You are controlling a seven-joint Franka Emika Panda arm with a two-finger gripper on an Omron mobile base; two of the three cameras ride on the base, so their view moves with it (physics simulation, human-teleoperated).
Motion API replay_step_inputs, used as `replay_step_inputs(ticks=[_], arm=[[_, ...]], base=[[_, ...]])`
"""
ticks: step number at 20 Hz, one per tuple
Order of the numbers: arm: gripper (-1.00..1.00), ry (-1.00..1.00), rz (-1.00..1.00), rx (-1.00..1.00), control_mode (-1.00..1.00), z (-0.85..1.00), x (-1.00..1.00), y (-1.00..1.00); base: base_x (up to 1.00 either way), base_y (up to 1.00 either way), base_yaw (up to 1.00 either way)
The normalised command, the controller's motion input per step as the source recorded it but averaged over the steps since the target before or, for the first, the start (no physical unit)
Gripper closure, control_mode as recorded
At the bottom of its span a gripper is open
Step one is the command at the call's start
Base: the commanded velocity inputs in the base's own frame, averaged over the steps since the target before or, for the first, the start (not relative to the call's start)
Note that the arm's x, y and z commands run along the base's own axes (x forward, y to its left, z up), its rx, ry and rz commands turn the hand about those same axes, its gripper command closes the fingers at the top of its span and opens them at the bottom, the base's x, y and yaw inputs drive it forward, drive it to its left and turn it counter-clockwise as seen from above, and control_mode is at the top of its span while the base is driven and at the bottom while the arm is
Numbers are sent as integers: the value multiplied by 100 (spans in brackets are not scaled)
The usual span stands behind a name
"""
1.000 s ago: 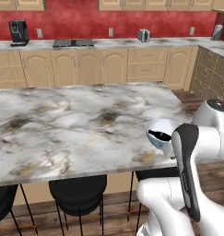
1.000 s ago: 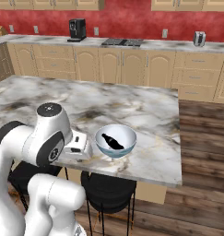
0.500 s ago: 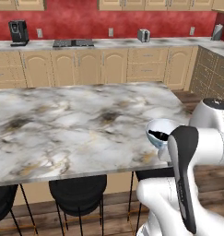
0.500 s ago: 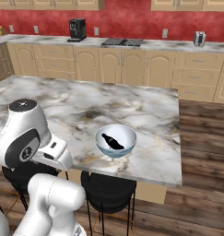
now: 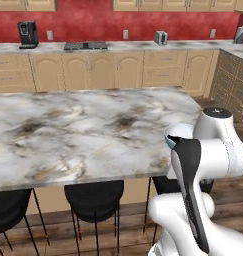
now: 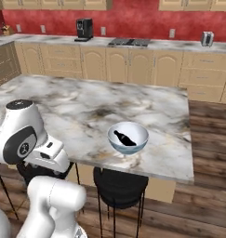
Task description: Open the fridge, grab two sodas, and place both sodas inside the bowl with ice on the dining counter.
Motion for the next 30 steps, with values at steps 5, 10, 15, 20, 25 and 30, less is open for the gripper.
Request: replay_step_inputs(ticks=[5,10,15,20,25,30], arm=[[-100,0,0,0,100,0,0,0],[-100,0,0,0,100,0,0,0],[-100,0,0,0,100,0,0,0],[-100,0,0,0,100,0,0,0],[-100,0,0,0,100,0,0,0],[-100,0,0,0,100,0,0,0]], base=[[-66,88,27],[-46,98,35],[-13,98,41],[5,87,40],[30,82,36],[46,77,34]])
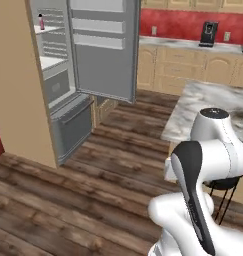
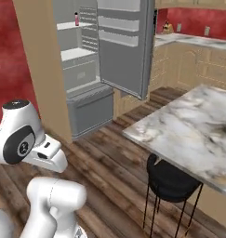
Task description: Open the fridge, grab two sodas, and place both sodas inside the bowl with ice on the dining counter.
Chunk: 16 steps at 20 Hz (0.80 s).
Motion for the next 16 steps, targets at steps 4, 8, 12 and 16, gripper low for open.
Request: replay_step_inputs(ticks=[4,8,12,16], arm=[[-100,0,0,0,100,0,0,0],[-100,0,0,0,100,0,0,0],[-100,0,0,0,100,0,0,0],[-100,0,0,0,100,0,0,0]], base=[[71,64,30],[97,25,32],[100,0,35],[100,-4,25]])
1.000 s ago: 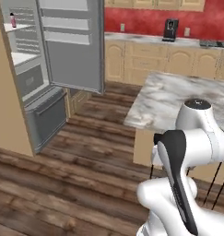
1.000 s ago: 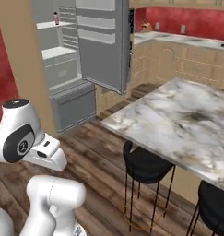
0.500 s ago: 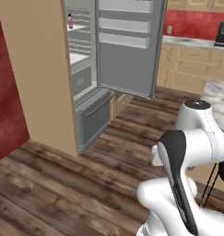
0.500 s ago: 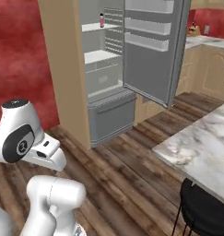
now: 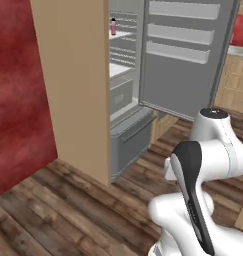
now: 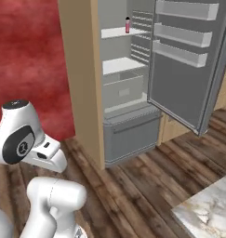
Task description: Open the fridge, grab two sodas, and place both sodas inside the bowl with ice on the dining counter.
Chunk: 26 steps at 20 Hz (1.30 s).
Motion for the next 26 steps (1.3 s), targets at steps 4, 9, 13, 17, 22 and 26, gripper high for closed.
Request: replay_step_inputs(ticks=[4,9,13,17,22,26], arm=[[-100,0,0,0,100,0,0,0],[-100,0,0,0,100,0,0,0],[-100,0,0,0,100,0,0,0],[-100,0,0,0,100,0,0,0],[-100,0,0,0,100,0,0,0],[-100,0,0,0,100,0,0,0]], base=[[100,-1,13],[100,-4,13],[100,-25,19],[100,-35,24],[87,-48,28],[65,-50,29]])
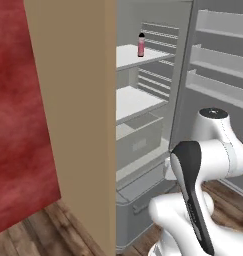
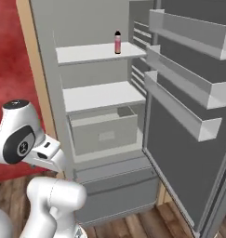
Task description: Open the fridge, grab two sodas, and place both sodas inside the bowl with ice on the dining counter.
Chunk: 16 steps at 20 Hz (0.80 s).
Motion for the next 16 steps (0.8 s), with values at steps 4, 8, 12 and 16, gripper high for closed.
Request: replay_step_inputs(ticks=[4,8,12,16], arm=[[-100,0,0,0,100,0,0,0],[-100,0,0,0,100,0,0,0],[-100,0,0,0,100,0,0,0],[-100,0,0,0,100,0,0,0]], base=[[45,-39,30],[57,-36,31],[65,-40,30],[65,-28,29]])
